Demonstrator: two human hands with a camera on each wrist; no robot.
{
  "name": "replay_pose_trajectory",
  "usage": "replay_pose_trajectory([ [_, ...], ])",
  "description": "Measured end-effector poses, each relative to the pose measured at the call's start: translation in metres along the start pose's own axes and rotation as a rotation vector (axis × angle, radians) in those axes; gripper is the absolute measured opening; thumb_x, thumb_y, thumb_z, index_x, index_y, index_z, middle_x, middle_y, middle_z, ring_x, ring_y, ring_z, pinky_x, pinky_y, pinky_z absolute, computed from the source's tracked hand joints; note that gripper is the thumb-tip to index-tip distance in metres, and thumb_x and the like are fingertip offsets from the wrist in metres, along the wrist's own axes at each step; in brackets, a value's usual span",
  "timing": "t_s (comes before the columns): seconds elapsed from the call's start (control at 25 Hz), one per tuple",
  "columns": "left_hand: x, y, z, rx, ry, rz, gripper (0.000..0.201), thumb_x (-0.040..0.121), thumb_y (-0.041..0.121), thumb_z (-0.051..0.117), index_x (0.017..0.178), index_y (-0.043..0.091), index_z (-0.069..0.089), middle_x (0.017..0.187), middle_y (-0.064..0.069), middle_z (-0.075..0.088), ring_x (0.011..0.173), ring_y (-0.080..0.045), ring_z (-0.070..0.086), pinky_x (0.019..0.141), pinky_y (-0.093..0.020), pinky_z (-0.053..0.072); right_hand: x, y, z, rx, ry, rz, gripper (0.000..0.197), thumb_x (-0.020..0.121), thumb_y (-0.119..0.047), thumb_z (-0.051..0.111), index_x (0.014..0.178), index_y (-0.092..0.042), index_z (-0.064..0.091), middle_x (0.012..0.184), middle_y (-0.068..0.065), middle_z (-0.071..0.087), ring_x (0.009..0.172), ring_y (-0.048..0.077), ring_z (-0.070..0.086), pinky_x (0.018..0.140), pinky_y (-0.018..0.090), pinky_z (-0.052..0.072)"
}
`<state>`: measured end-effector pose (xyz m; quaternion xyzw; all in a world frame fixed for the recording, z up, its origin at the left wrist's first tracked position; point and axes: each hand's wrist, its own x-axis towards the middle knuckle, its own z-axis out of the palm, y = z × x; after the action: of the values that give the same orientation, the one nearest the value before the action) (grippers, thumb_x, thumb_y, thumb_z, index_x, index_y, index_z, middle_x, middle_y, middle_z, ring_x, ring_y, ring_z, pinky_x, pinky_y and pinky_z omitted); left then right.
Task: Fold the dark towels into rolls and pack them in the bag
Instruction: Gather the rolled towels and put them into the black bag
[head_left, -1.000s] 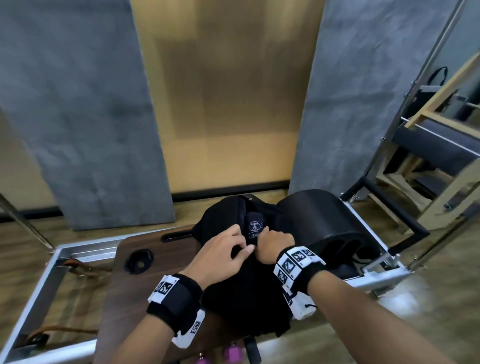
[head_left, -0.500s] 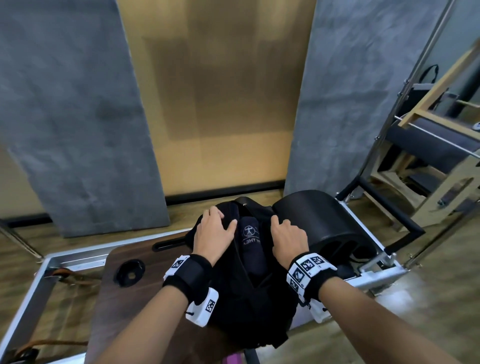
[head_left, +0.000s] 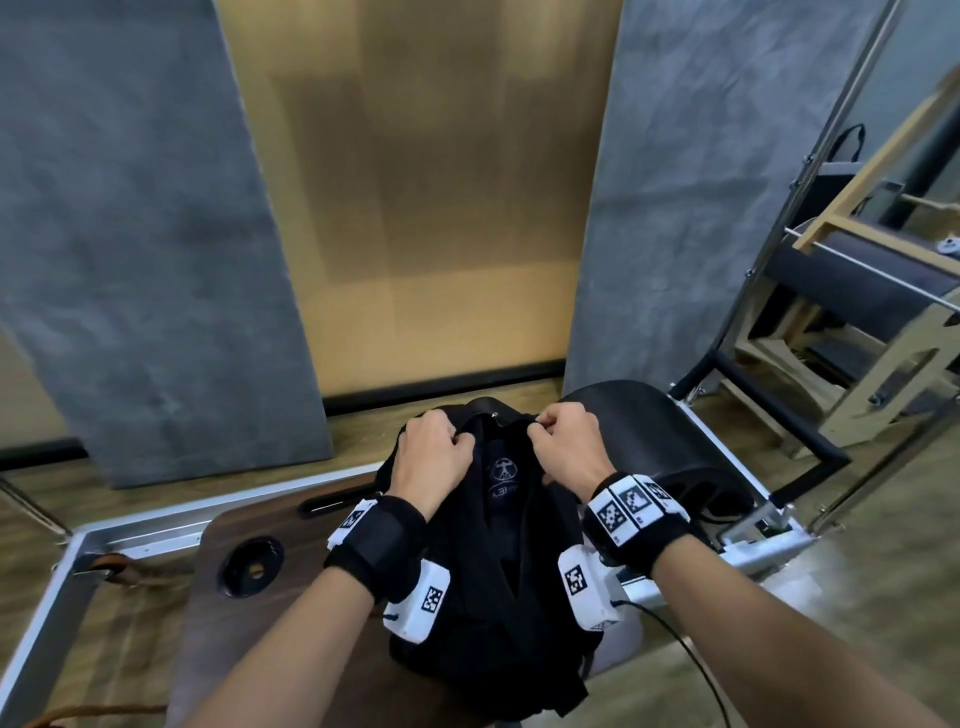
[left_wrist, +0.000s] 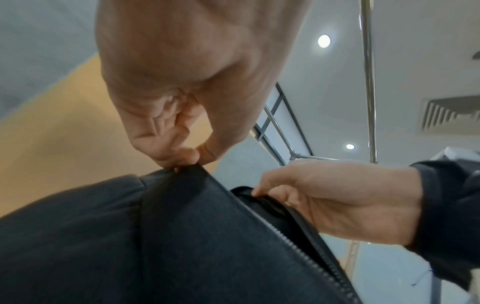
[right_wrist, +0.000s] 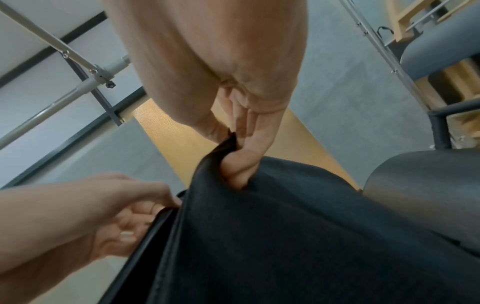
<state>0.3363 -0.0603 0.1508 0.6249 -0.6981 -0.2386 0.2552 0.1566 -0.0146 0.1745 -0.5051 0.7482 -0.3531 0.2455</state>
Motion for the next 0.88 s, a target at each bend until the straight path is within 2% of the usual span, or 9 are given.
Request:
replay_pose_trajectory([
  [0.12,-0.004,0.002,0.014,0.034,-0.113,0.08,0.01,0.088,0.025,0.06,0.084,0.016,0.061,0.094,-0.008,0.066,0.094,-0.036,0.063,0.076,-0.037,0.049,-0.003,0.0,0.022,-0.029,-0.114,-0.075,0.02,0.095,-0.012,0.055,0.084,-0.005,0.071,0.072,0.014,0.072,0.046,0.022,0.069,0.052,0.039,0.062],
  [0.2,-0.008,-0.002,0.029,0.109,-0.267,0.108,0.009,0.092,0.023,0.058,0.097,0.018,0.063,0.107,-0.01,0.062,0.105,-0.036,0.062,0.081,-0.035,0.047,-0.006,0.005,0.035,-0.073,-0.207,-0.085,0.018,0.096,-0.011,0.055,0.092,-0.008,0.072,0.079,0.013,0.073,0.054,0.026,0.071,0.058,0.041,0.063],
  [0.28,-0.008,-0.008,0.036,0.143,-0.38,0.084,0.015,0.093,0.02,0.058,0.107,0.017,0.063,0.113,-0.01,0.057,0.106,-0.035,0.061,0.083,-0.037,0.05,-0.007,0.011,0.042,-0.131,-0.283,-0.085,0.018,0.096,-0.011,0.056,0.091,-0.01,0.073,0.085,0.013,0.073,0.062,0.027,0.071,0.063,0.041,0.063],
  [0.4,0.0,-0.009,0.031,0.126,-0.464,0.062,0.015,0.085,0.016,0.057,0.099,0.014,0.064,0.099,-0.007,0.064,0.083,-0.027,0.069,0.07,-0.04,0.062,-0.002,0.014,0.04,-0.134,-0.402,-0.071,0.024,0.098,-0.021,0.058,0.084,-0.008,0.074,0.076,0.013,0.075,0.061,0.027,0.072,0.065,0.04,0.063],
  [0.48,0.011,-0.005,0.023,0.077,-0.527,0.047,0.019,0.082,0.018,0.052,0.091,0.012,0.068,0.076,-0.006,0.075,0.063,-0.022,0.074,0.054,-0.031,0.06,0.004,0.013,0.035,-0.014,-0.478,0.017,0.038,0.104,-0.033,0.057,0.089,-0.004,0.075,0.07,0.014,0.074,0.058,0.027,0.072,0.065,0.037,0.064],
  [0.56,0.025,-0.003,0.012,0.056,-0.569,0.028,0.027,0.085,0.026,0.049,0.08,0.012,0.072,0.064,-0.003,0.076,0.058,-0.014,0.075,0.05,-0.025,0.055,0.015,0.011,0.03,0.121,-0.509,0.132,0.04,0.108,-0.033,0.054,0.102,0.002,0.072,0.069,0.017,0.072,0.056,0.028,0.072,0.062,0.037,0.064],
  [0.64,0.039,-0.006,0.003,0.035,-0.55,0.011,0.032,0.087,0.029,0.049,0.074,0.014,0.074,0.065,0.003,0.077,0.057,-0.01,0.074,0.055,-0.024,0.052,0.028,0.009,0.027,0.137,-0.487,0.168,0.031,0.107,-0.023,0.057,0.106,0.006,0.07,0.069,0.019,0.071,0.055,0.029,0.071,0.058,0.035,0.064],
  [0.72,0.053,-0.012,0.002,-0.015,-0.457,0.014,0.033,0.089,0.031,0.052,0.073,0.012,0.074,0.062,0.002,0.076,0.052,-0.012,0.071,0.06,-0.026,0.056,0.042,0.009,0.026,0.1,-0.428,0.162,0.024,0.104,-0.015,0.063,0.096,0.006,0.07,0.066,0.017,0.07,0.052,0.027,0.07,0.056,0.034,0.063],
  [0.88,0.083,-0.022,0.014,-0.141,-0.112,0.113,0.03,0.097,0.027,0.066,0.071,0.014,0.069,0.067,-0.001,0.07,0.069,-0.024,0.066,0.067,-0.032,0.051,0.08,0.005,0.031,0.053,-0.298,0.175,0.016,0.094,-0.007,0.075,0.085,0.006,0.074,0.065,0.016,0.072,0.054,0.027,0.072,0.064,0.039,0.066],
])
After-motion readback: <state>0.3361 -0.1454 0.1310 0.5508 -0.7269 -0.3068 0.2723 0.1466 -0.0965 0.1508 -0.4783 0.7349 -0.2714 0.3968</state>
